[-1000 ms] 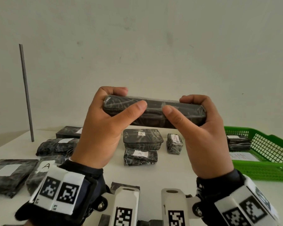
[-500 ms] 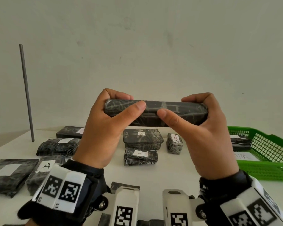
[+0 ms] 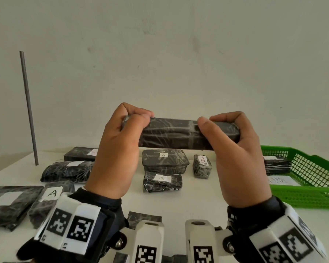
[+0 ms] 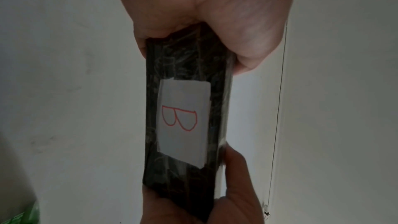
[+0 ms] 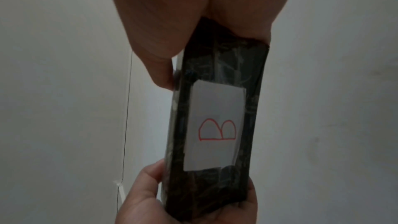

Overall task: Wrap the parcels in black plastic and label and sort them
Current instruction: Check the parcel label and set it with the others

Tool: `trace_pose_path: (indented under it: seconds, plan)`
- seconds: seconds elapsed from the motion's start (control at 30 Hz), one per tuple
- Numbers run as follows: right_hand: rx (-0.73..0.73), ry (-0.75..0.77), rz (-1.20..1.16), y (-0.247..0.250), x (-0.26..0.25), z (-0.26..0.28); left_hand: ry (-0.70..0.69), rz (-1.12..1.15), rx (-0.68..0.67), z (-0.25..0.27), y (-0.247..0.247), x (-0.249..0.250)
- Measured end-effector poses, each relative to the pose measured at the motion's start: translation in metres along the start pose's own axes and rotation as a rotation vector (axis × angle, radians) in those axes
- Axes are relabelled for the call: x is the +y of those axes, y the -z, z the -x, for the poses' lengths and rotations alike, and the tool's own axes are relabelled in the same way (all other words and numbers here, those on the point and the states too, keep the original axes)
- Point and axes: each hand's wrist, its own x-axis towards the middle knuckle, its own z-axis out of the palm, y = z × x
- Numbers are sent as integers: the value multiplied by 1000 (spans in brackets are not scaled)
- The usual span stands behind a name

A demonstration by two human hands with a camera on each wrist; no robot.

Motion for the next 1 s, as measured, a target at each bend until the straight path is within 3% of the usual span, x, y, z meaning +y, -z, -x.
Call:
trace_pose_path:
  seconds: [0.2, 0.3, 0.33, 0.43, 0.6, 0.7, 0.8, 1.0]
  plan:
    - [20, 28, 1, 7, 11, -4, 10, -11, 2, -1, 1, -2]
    - [-59, -75, -207, 14, 12, -5, 8, 12, -9, -1, 3, -1]
    - [-12, -76, -223, 16, 14, -5, 9, 17, -12, -1, 3, 0]
    - [40, -33, -55, 15, 15, -6, 18, 52, -10, -1, 4, -1]
    - [71, -60, -35, 14, 18, -6, 29, 61, -21, -1, 5, -2]
    - [57, -117, -188, 6, 12, -6, 27, 28, -41, -1, 3, -2]
    - [83, -13, -27, 2, 9, -5, 30, -5, -29, 0, 0, -1]
    - [83, -47, 11, -5, 4, -1, 9, -30, -82, 3, -1, -1]
